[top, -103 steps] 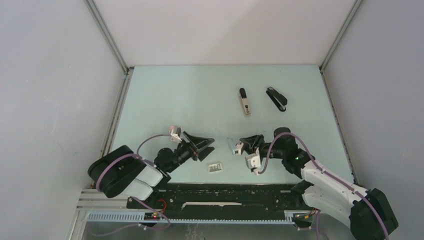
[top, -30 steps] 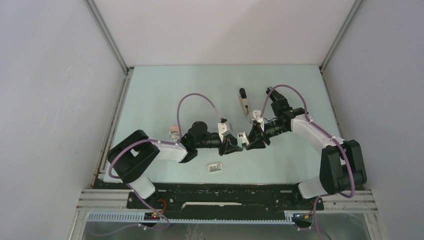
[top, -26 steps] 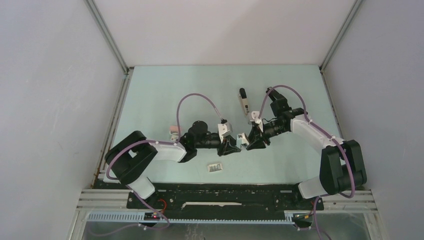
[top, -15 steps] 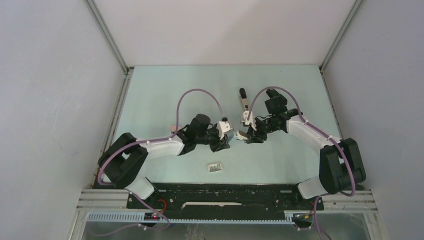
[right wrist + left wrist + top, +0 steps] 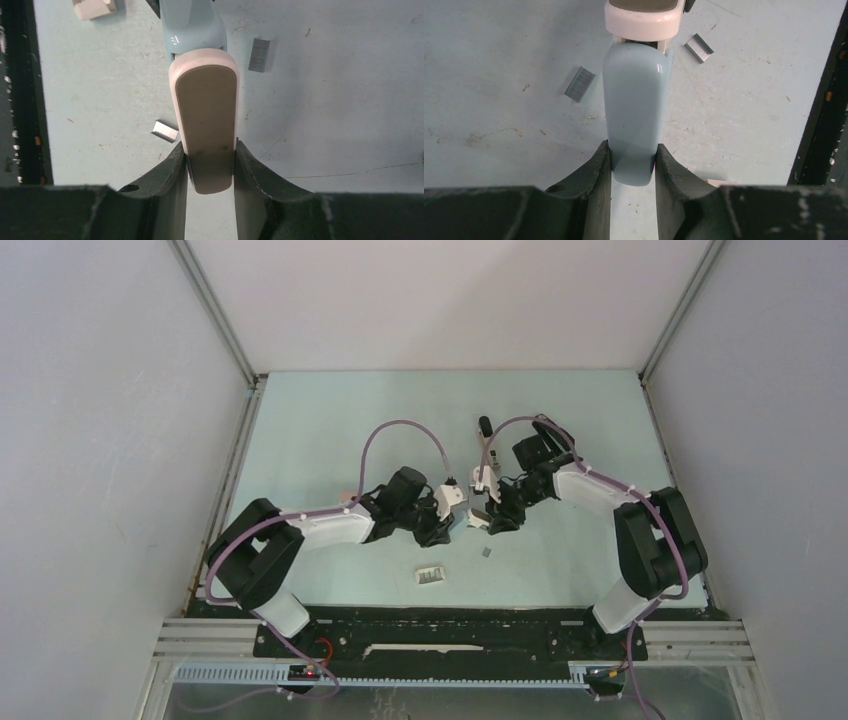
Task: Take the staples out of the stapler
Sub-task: Unload the staple at the center of the board.
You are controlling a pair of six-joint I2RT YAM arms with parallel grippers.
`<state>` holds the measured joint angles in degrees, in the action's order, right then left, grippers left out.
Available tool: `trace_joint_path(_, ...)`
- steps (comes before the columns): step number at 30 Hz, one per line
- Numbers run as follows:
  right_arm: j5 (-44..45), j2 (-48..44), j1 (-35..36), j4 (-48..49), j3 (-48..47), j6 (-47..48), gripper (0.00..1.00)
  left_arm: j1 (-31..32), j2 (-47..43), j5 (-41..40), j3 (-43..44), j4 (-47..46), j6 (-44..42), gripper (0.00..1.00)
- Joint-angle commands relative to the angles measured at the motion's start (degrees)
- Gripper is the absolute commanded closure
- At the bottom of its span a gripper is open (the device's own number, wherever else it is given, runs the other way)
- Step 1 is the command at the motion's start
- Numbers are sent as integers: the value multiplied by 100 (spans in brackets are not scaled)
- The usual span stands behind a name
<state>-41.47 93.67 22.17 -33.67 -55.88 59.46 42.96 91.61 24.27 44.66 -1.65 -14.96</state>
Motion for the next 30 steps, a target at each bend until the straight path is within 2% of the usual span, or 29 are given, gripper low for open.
trace_joint_path(1, -107, -207, -201, -640, -291, -616, 100, -109, -292, 81, 143, -562, 784, 100)
trace_joint_path(4, -1015, -333, -283, -1142, -462, -489, 100, -108, -403, 459, -19, -1391, 1628, 98)
trace_joint_path(8, -2066, -417, -335, -1770, -679, -253, 100, -98, -407, 926, -302, -2966, 3024, 80)
trace_joint_path(11, -2609, -413, -355, -2328, -848, 0, 100, -101, -458, 1110, -693, -4054, 3725, 69)
trace_joint_path(15, -3126, -355, -385, -3171, -1102, 526, 100, -103, -640, 1162, -1205, -5251, 4360, 52)
trace_joint_path(17, -3314, -286, -380, -3668, -1237, 874, 100, -101, -792, 1083, -1418, -5542, 4493, 39)
trace_joint_path(19, -3470, -219, -365, -4124, -1364, 1208, 100, -99, -951, 939, -1637, -5795, 4583, 31)
trace_joint_path(23, -3653, -114, -305, -4533, -1507, 1470, 100, -99, -863, 822, -1922, -6696, 5038, 29)
trace_joint_path(26, -3726, -71, -247, -4543, -1523, 1406, 100, -103, -545, 841, -2081, -7921, 5577, 25)
trace_joint_path(30, -3742, -38, -239, -4435, -1545, 1227, 100, 14, -383, 781, -2058, -8021, 5675, 28)
